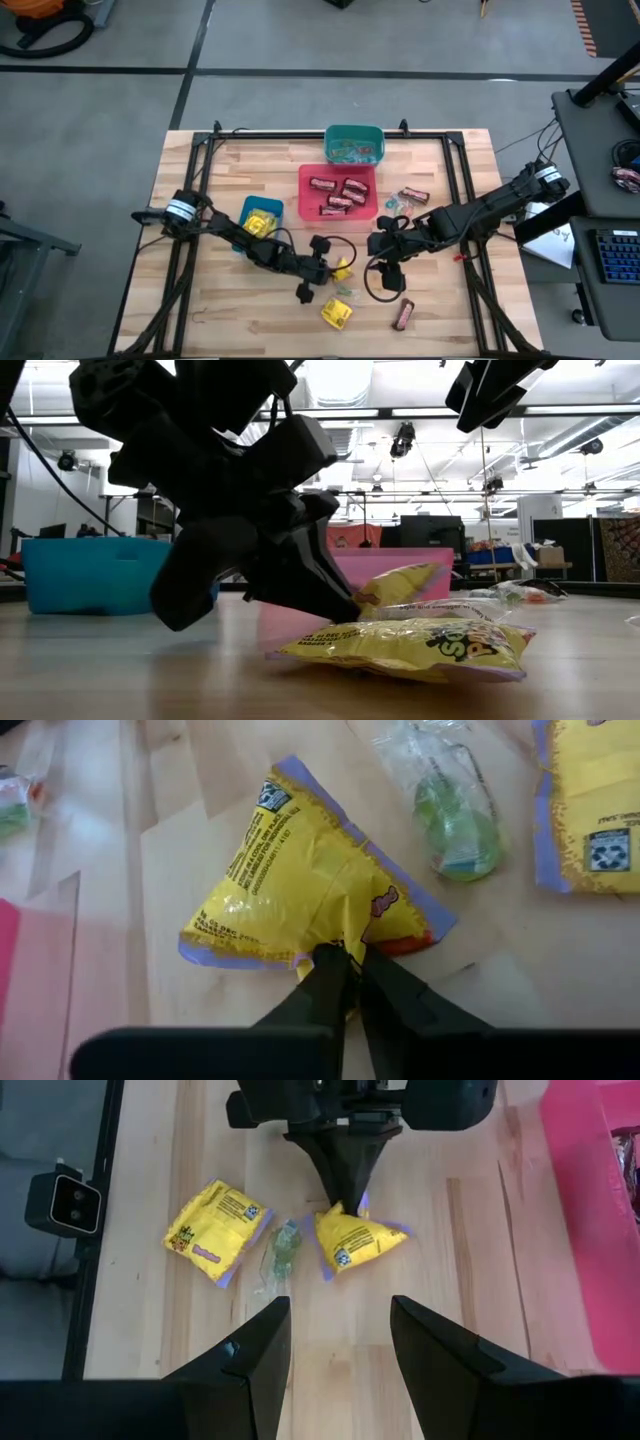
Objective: Sort candy
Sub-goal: Put the yellow candy into the blue bin
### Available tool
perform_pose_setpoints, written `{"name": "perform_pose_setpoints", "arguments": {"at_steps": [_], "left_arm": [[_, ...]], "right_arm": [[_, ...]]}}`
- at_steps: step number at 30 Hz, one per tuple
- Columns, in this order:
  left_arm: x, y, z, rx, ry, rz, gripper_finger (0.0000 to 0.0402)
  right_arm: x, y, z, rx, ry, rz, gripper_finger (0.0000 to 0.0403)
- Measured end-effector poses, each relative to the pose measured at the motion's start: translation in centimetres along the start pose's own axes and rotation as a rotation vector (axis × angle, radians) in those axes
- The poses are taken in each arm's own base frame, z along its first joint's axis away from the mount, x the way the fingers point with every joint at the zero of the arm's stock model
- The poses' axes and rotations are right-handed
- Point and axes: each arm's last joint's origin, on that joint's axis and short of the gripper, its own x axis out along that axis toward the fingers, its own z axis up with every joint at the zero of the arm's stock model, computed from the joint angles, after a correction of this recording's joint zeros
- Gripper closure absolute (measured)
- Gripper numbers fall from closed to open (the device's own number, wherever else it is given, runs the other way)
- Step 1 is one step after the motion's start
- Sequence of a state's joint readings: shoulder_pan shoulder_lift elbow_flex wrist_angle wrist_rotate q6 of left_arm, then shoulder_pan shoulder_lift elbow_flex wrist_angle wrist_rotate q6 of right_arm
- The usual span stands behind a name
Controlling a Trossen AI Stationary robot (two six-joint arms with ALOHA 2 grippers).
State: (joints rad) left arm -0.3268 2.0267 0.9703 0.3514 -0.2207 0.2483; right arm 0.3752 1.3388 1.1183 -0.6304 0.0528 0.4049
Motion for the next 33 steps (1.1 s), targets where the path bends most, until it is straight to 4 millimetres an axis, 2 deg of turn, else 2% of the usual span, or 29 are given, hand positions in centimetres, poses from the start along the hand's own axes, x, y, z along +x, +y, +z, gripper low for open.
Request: {"name": "perform_pose_setpoints", "arguments": {"at_steps": [4, 8, 13, 18, 23, 26, 30, 33], "left_arm": [[-0.7, 0.4, 0.2, 0.002, 0.018, 0.012, 0.0392], [-2.7, 1.1, 1.2, -0.001, 0.049, 0.012, 0.04], [-6.9, 2.3, 3.1, -0.11, 0.059, -0.008, 0.0401], [-12.2, 3.5, 3.9, -0.331, 0.127, -0.017, 0.0401], [-17.0, 4.3, 2.3, -0.519, 0.327, 0.035, 0.0401], [-19.1, 4.7, 1.1, -0.549, 0.438, 0.128, 0.0402], [-20.6, 5.0, -0.5, -0.528, 0.534, 0.243, 0.0402], [-20.7, 5.1, -1.5, -0.526, 0.566, 0.258, 0.0402]], "right_arm": [[0.0, 0.0, 0.0, 0.0, -0.001, 0.0, 0.0239], [0.0, 0.0, 0.0, 0.0, -0.003, 0.001, 0.0239], [0.0, 0.0, 0.0, 0.0, -0.004, 0.001, 0.0239], [0.0, 0.0, 0.0, -0.004, -0.005, 0.001, 0.0239], [0.1, 0.0, -0.1, -0.004, -0.001, 0.0, 0.0239], [0.3, -0.1, -0.3, -0.005, 0.006, -0.004, 0.0239], [0.4, -0.2, -0.5, -0.005, 0.013, -0.007, 0.0239], [0.5, -0.2, -0.6, -0.005, 0.015, -0.008, 0.0239]]}}
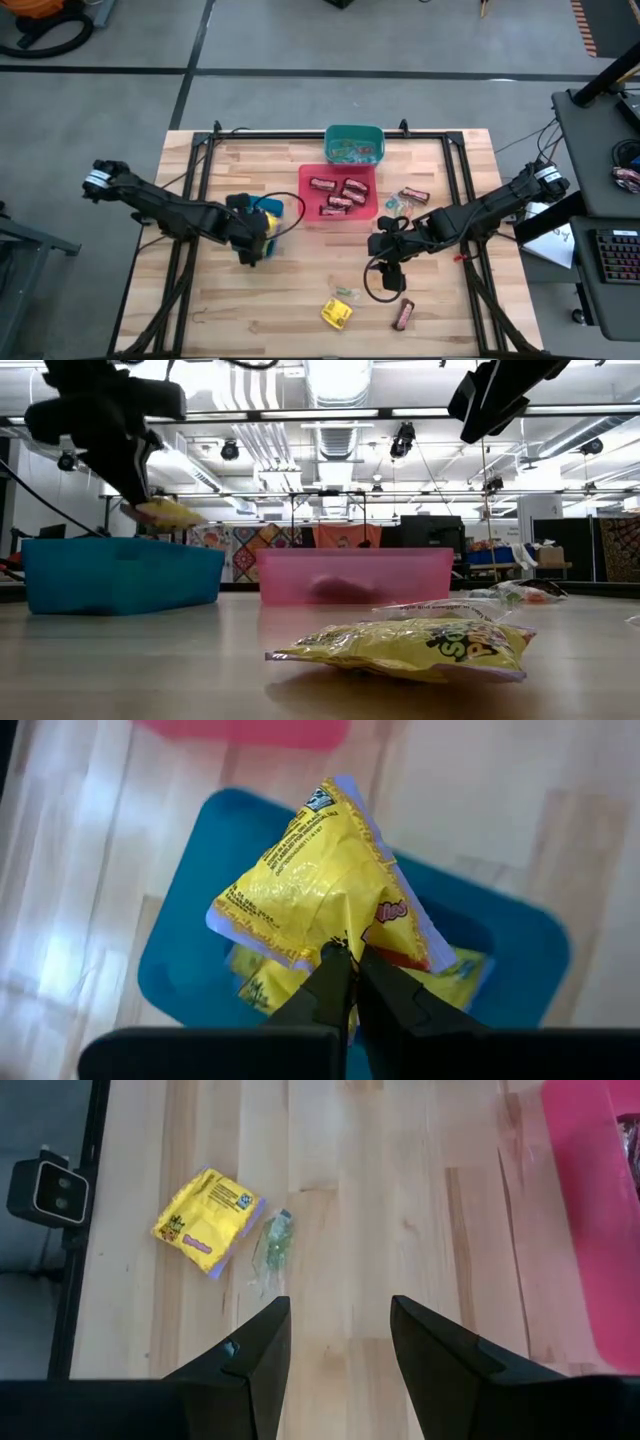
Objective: Sort candy
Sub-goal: Put the yellow candy into the blue bin, then put the green gummy into the green bin
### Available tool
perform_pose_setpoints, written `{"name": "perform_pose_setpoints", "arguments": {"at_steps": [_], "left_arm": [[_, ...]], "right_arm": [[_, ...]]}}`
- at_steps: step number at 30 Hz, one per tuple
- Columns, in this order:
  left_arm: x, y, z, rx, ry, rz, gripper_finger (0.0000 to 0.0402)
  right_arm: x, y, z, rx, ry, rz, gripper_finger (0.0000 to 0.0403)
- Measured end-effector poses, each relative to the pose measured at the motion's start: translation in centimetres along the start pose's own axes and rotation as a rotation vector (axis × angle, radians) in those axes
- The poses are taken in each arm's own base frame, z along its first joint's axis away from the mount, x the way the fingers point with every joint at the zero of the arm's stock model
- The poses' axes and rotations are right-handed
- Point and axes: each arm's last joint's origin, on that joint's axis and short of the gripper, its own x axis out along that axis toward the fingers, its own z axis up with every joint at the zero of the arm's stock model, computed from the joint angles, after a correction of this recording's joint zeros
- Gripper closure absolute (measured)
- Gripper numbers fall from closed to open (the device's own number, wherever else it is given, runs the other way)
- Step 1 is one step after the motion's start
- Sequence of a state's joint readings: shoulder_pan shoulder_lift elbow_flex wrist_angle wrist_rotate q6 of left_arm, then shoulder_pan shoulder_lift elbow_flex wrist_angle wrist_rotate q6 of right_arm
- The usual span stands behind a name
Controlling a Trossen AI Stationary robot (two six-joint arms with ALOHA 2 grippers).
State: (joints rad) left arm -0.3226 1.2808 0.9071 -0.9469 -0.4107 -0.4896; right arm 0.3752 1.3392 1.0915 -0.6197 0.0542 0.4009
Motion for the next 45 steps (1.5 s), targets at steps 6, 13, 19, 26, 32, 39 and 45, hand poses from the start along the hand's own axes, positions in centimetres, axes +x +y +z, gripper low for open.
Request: {"name": "perform_pose_setpoints", "arguments": {"at_steps": [6, 13, 19, 26, 32, 39, 45], "left_arm": [[2.1, 0.9, -0.8, -0.051, 0.067, 0.056, 0.0401], [3.3, 1.3, -1.0, -0.079, 0.079, 0.13, 0.0378], [3.1, 1.4, -1.0, -0.068, 0.081, 0.115, 0.0319], [2.5, 1.4, -1.2, 0.002, 0.117, -0.001, 0.0279], [1.7, 2.2, -0.7, 0.032, 0.04, 0.07, 0.0313], [3.0, 4.3, -0.2, -0.032, -0.022, 0.296, 0.0395], [5.4, 4.4, -0.5, -0.024, -0.074, 0.217, 0.0397]], "right_arm": [[0.0, 0.0, 0.0, 0.0, -0.004, 0.001, 0.0239], [0.0, 0.0, 0.0, 0.002, -0.005, 0.002, 0.0239], [0.0, 0.0, 0.0, 0.005, -0.005, 0.002, 0.0239], [0.0, 0.0, 0.0, 0.004, -0.005, 0.002, 0.0239], [0.0, -0.1, 0.1, 0.001, -0.025, -0.039, 0.0239], [0.0, -0.2, 0.3, 0.004, -0.05, -0.076, 0.0239], [0.0, -0.2, 0.4, 0.005, -0.064, -0.071, 0.0239]]}}
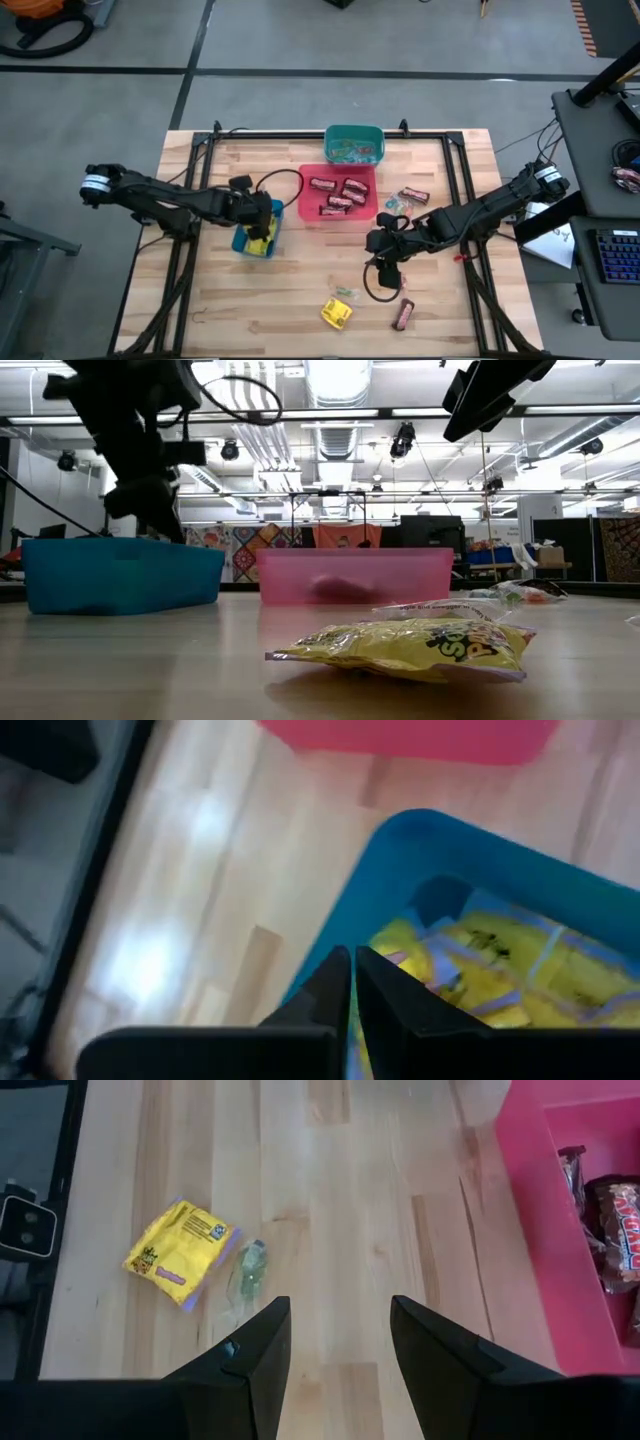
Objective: Sort candy
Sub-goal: Put the green gummy into the green bin
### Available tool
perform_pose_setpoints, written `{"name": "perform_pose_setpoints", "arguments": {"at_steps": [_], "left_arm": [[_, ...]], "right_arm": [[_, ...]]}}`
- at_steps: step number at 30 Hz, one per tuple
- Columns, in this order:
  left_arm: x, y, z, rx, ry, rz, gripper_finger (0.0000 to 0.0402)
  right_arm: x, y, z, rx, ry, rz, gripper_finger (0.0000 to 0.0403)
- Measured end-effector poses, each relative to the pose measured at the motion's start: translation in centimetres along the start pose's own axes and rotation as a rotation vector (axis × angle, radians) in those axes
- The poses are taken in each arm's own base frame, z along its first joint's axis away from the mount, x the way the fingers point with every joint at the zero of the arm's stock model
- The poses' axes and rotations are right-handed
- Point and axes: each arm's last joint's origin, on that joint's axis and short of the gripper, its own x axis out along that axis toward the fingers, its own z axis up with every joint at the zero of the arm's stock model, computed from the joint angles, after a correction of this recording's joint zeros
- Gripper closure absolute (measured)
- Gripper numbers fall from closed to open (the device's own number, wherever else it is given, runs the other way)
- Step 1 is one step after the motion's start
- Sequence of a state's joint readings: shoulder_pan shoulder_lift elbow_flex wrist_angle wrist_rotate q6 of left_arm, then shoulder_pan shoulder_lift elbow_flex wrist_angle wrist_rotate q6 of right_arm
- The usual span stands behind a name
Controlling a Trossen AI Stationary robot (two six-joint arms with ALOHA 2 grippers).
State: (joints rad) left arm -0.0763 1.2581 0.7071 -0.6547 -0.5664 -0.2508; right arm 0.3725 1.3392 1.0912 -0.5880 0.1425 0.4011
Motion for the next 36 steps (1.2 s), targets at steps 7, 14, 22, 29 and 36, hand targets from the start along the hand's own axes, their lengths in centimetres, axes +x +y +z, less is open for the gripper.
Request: {"name": "perform_pose_setpoints", "arguments": {"at_steps": [7, 14, 22, 29, 36], "left_arm": [[0.8, -0.5, -1.2, -0.015, 0.057, -0.1, 0.0401], [-0.3, -0.4, -0.1, -0.033, 0.03, -0.177, 0.0401], [-3.7, 0.2, 2.6, -0.055, -0.127, -0.222, 0.0401], [-6.4, 0.0, 4.0, -0.105, -0.317, -0.268, 0.0402], [-8.3, -0.9, 3.9, -0.117, -0.437, -0.215, 0.0402]], "right_arm": [[0.0, 0.0, 0.0, 0.0, -0.002, 0.001, 0.0239], [-0.1, -0.3, 0.1, 0.019, -0.036, -0.085, 0.0239], [-0.7, -2.6, -0.4, 0.28, 0.049, -0.264, 0.0239], [-0.4, -5.7, -1.9, 0.446, 0.179, -0.413, 0.0239], [-0.4, -7.9, -3.3, 0.551, 0.283, -0.525, 0.0239]]}}
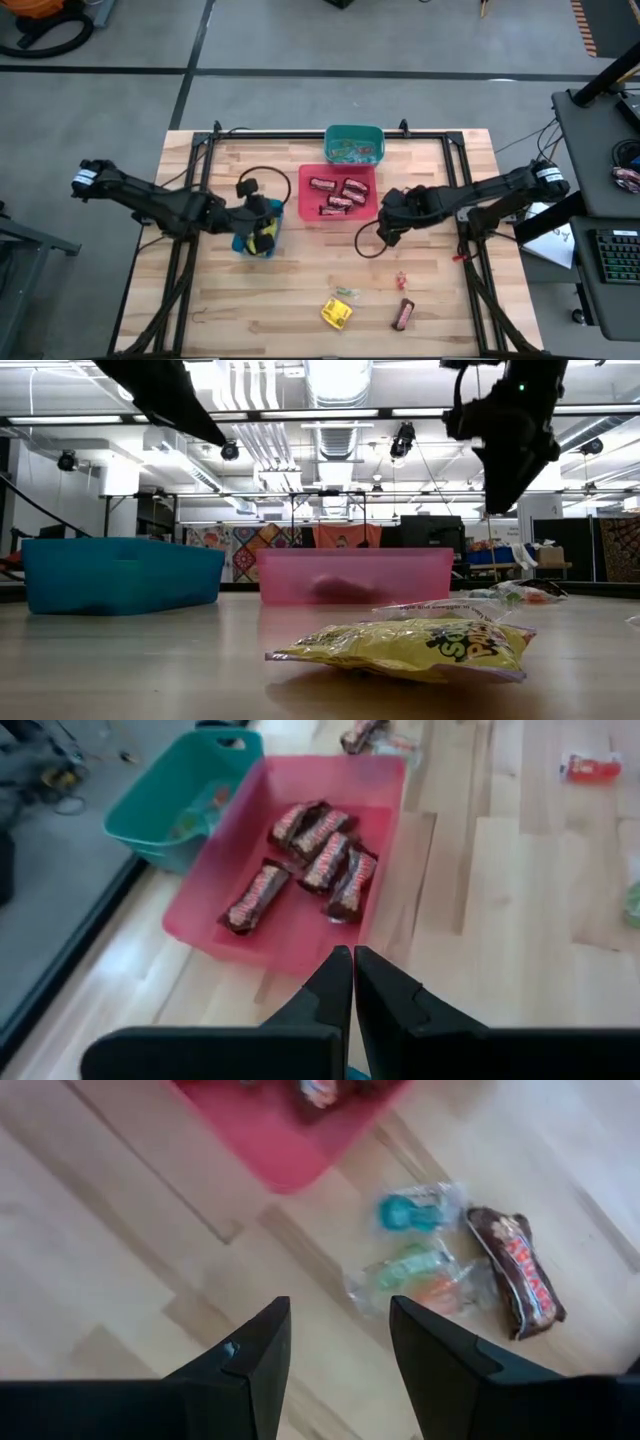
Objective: Sort candy
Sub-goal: Put the green gummy into the green bin
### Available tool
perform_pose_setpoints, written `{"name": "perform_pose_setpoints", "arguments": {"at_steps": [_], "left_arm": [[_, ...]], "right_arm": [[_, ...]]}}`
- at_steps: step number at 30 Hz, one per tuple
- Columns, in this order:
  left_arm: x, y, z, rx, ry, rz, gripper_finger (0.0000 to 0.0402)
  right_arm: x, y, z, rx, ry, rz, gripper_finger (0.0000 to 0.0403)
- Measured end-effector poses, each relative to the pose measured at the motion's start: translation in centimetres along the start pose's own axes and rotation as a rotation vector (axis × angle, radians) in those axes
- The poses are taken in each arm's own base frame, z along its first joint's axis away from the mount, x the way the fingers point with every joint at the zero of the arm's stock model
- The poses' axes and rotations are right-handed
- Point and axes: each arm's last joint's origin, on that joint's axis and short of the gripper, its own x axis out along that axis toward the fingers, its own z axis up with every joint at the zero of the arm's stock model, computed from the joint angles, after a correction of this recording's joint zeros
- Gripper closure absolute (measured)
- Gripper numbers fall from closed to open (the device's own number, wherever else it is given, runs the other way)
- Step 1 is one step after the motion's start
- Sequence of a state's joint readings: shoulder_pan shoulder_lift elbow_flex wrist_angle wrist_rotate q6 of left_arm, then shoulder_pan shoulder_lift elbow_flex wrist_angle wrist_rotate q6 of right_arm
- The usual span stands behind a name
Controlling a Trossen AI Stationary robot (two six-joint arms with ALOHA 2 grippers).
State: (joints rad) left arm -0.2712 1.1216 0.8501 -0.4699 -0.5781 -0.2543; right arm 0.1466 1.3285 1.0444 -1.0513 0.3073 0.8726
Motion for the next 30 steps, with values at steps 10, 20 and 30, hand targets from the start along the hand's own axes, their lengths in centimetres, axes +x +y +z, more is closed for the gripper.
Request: {"name": "perform_pose_setpoints", "arguments": {"at_steps": [10, 20, 30], "left_arm": [[-0.6, -0.7, -0.1, 0.025, -0.033, 0.049, 0.0402], [0.1, -1.1, -0.4, 0.048, -0.009, 0.059, 0.0402], [0.6, -1.4, -0.6, 0.059, 0.005, 0.063, 0.0402]], "right_arm": [[3.2, -2.0, -0.8, 0.158, 0.062, -0.096, 0.0239], [6.9, -2.2, -2.4, 0.299, 0.001, -0.037, 0.0239], [9.2, -2.8, -3.9, 0.363, -0.045, -0.018, 0.024]]}}
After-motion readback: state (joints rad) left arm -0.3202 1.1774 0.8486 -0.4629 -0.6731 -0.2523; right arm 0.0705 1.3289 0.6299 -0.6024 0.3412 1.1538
